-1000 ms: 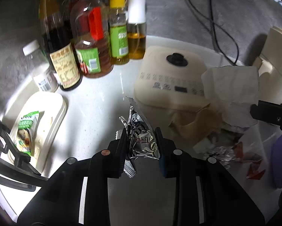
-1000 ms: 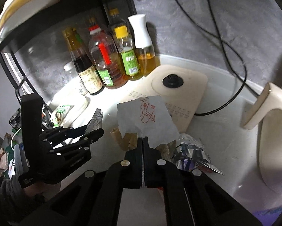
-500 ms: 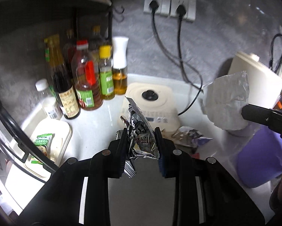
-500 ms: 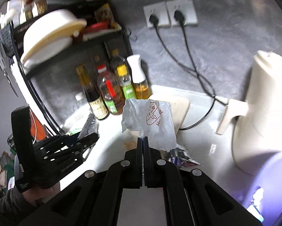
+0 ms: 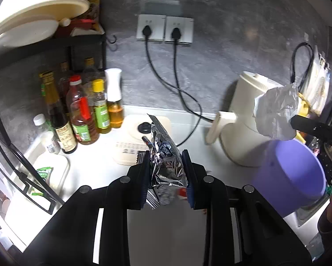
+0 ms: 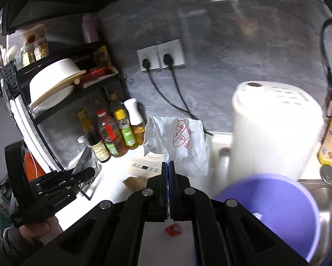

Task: Collect trash
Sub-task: 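Lift the foil bag and tissue and carry both toward the purple bucket, then open right tool to drop tissue in bucket while left tool drops foil bag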

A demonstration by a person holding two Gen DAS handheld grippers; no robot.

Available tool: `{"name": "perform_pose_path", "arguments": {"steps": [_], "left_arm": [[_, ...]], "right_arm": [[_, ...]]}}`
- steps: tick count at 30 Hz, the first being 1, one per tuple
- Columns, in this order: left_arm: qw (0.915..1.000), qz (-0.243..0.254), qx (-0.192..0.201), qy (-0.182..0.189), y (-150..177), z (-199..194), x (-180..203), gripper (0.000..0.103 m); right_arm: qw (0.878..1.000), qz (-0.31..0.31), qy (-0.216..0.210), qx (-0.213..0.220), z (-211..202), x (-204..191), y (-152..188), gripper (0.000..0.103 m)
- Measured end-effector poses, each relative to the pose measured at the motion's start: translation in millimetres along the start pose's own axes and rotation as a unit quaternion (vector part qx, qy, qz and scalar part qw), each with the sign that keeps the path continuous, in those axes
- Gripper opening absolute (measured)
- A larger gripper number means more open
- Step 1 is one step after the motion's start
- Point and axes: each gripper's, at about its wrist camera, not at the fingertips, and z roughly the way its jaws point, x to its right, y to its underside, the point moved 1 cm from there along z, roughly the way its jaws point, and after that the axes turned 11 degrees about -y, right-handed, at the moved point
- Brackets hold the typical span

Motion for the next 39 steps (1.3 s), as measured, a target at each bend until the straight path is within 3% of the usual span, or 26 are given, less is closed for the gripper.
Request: {"name": "perform_pose_path", "arguments": {"steps": [8,10,11,13,15,23,28,36,38,39], "left_arm": [[0.9996,0.009,0.010,0.026,3.2,-17.6,40.8,0.027],[0.9993,0.008,0.014,0.033,2.9,-22.0,49.9,0.027],[0.9992,0.008,0.015,0.037,2.8,-24.0,55.0,0.027],[0.9989,0.010,0.019,0.043,3.5,-28.3,65.1,0.027],[0.9984,0.013,0.020,0.050,4.8,-32.1,75.8,0.027],[0.9956,0.027,0.025,0.086,4.2,-40.0,117.7,0.028],[0.9916,0.045,0.028,0.118,3.0,-44.2,152.6,0.028],[0.9827,0.072,0.021,0.169,7.6,-47.7,211.8,0.028],[0.9785,0.081,0.017,0.189,10.7,-47.2,228.9,0.032],[0.9774,0.083,0.016,0.194,12.3,-46.1,233.7,0.038]], "right_arm": [[1.000,0.010,0.025,0.008,-35.6,30.0,10.8,0.002],[1.000,0.024,0.019,-0.001,-36.2,43.3,17.4,0.007],[0.999,0.034,0.022,-0.009,-35.7,49.2,20.2,0.010],[0.998,0.058,0.040,-0.006,-44.7,64.1,28.7,0.041],[0.997,0.060,0.050,0.002,-56.0,70.2,34.6,0.047],[0.995,0.066,0.069,0.012,-95.2,87.8,50.3,0.051],[0.992,0.073,0.102,0.033,-130.1,99.2,62.4,0.063],[0.984,0.098,0.138,0.060,-183.7,122.5,76.7,0.068],[0.982,0.102,0.146,0.064,-195.3,127.0,81.0,0.068],[0.981,0.104,0.148,0.066,-199.2,127.5,83.3,0.068]]}}
